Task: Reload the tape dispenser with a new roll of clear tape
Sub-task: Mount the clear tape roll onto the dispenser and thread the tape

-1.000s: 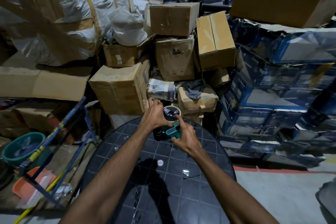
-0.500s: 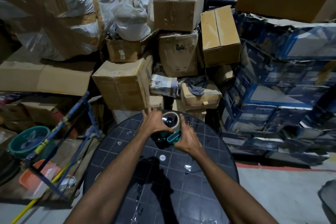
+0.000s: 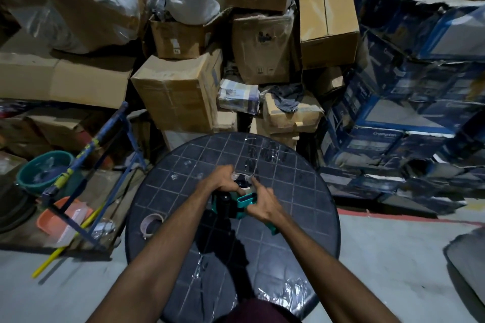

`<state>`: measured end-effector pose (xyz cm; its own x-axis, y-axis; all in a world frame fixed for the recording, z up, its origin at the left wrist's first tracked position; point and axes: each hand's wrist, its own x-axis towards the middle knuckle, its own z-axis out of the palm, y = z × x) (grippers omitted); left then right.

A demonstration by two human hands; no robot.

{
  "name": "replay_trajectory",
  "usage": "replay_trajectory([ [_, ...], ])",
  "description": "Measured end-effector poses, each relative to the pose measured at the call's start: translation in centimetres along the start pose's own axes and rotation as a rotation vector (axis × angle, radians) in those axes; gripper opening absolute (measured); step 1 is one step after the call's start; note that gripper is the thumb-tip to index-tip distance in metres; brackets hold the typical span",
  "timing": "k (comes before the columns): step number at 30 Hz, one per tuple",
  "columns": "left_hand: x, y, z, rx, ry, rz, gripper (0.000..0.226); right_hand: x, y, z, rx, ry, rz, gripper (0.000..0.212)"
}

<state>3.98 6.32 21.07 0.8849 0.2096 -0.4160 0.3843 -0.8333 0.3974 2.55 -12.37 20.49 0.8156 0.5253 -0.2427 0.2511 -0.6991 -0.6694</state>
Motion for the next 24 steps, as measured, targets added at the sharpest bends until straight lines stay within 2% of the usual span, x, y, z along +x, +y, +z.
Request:
replay_trajectory([
  [3,-0.4,-0.6,1.3,-0.054,-0.003,-0.004,0.064,-0.9,0.1,0.8,0.059,-0.029,0.004,0.083],
  [6,-0.9,-1.2,2.6,-0.042,-0.076,0.002,0.063,-1.5,0.8,1.7,0.053,-0.042,0.004,0.085],
  [11,-1.4,-2.2,3.0,0.001,-0.169,-0.004,0.064,-2.2,2.2,2.8,0.048,-0.045,0.066,0.073],
  [13,-1.4,-2.4,3.6,-0.008,-0.153,-0.018,0.051,-2.3,2.7,3.4,0.015,-0.051,0.098,0.066],
  [16,-1.8,-1.8,4.8,-0.018,-0.120,-0.031,0.019,-2.2,3.5,4.3,-0.040,-0.025,0.132,0.058],
  [18,-2.2,-1.2,5.4,0.023,-0.122,-0.026,0.009,-1.8,4.8,5.4,-0.031,-0.031,0.151,0.058],
  [24,-1.4,-1.8,8.7,0.007,-0.160,-0.059,0.079,-3.7,4.4,5.9,0.001,-0.042,0.185,0.054],
])
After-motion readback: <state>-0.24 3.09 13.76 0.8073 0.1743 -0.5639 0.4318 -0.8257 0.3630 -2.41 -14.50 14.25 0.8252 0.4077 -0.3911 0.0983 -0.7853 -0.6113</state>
